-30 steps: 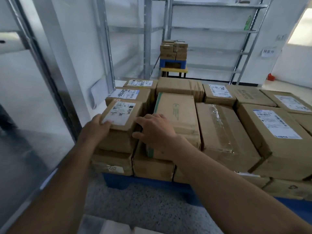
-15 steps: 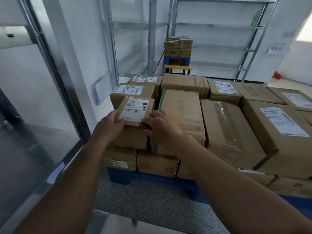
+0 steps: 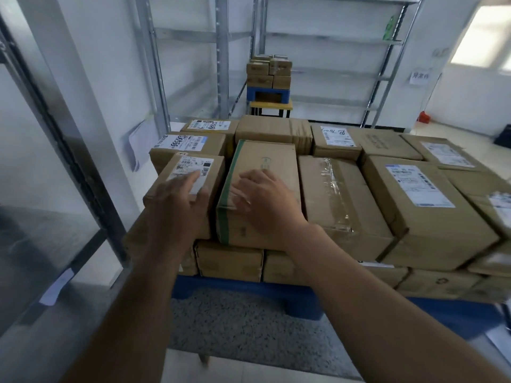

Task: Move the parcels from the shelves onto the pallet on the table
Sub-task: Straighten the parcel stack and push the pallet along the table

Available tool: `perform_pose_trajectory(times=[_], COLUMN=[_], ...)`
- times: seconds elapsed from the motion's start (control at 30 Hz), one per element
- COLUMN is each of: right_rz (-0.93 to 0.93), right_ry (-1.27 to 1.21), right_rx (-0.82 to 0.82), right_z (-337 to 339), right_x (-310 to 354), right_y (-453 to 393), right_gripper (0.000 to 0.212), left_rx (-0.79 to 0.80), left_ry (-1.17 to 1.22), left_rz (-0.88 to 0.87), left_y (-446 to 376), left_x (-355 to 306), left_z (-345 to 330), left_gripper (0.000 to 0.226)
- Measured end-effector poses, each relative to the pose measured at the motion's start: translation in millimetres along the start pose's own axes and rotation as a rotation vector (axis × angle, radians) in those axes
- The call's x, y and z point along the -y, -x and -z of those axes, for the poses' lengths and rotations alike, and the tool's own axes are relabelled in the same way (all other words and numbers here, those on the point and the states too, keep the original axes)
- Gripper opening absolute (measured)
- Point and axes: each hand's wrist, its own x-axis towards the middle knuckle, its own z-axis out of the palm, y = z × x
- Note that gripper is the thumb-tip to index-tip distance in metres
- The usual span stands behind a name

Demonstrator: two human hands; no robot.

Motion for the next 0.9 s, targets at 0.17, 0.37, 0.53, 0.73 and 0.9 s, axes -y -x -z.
perform_pose_trajectory(times=[0.17, 0.37, 0.53, 0.73, 0.9], right_rz=[-0.061, -0.146, -0.162, -0.247, -0.292], right_ry=[0.021, 0.012, -0.015, -0.007, 0.011], right_rx=[-0.143, -0.236, -0.329, -0.339, -0.387], right_z=[14, 38, 62, 98, 126], right_x=[-29, -73, -115, -183, -243], right_y=[44, 105, 160, 236, 297], right_gripper=[0.033, 0.031, 0.025, 0.032, 0.029], left_rx=[0.017, 0.065, 0.096, 0.148, 0.182], left_ry=[0.086, 0.004, -0.024, -0.002, 0.011], left_rz=[-0.063, -0.152, -0.206, -0.268, -0.313], left_y=[43, 80, 108, 150, 178], left_x=[-45, -108, -172, -260, -327], left_z=[-17, -42, -67, -110, -149], left_gripper=[0.064, 0.057, 0.057, 0.058, 0.061])
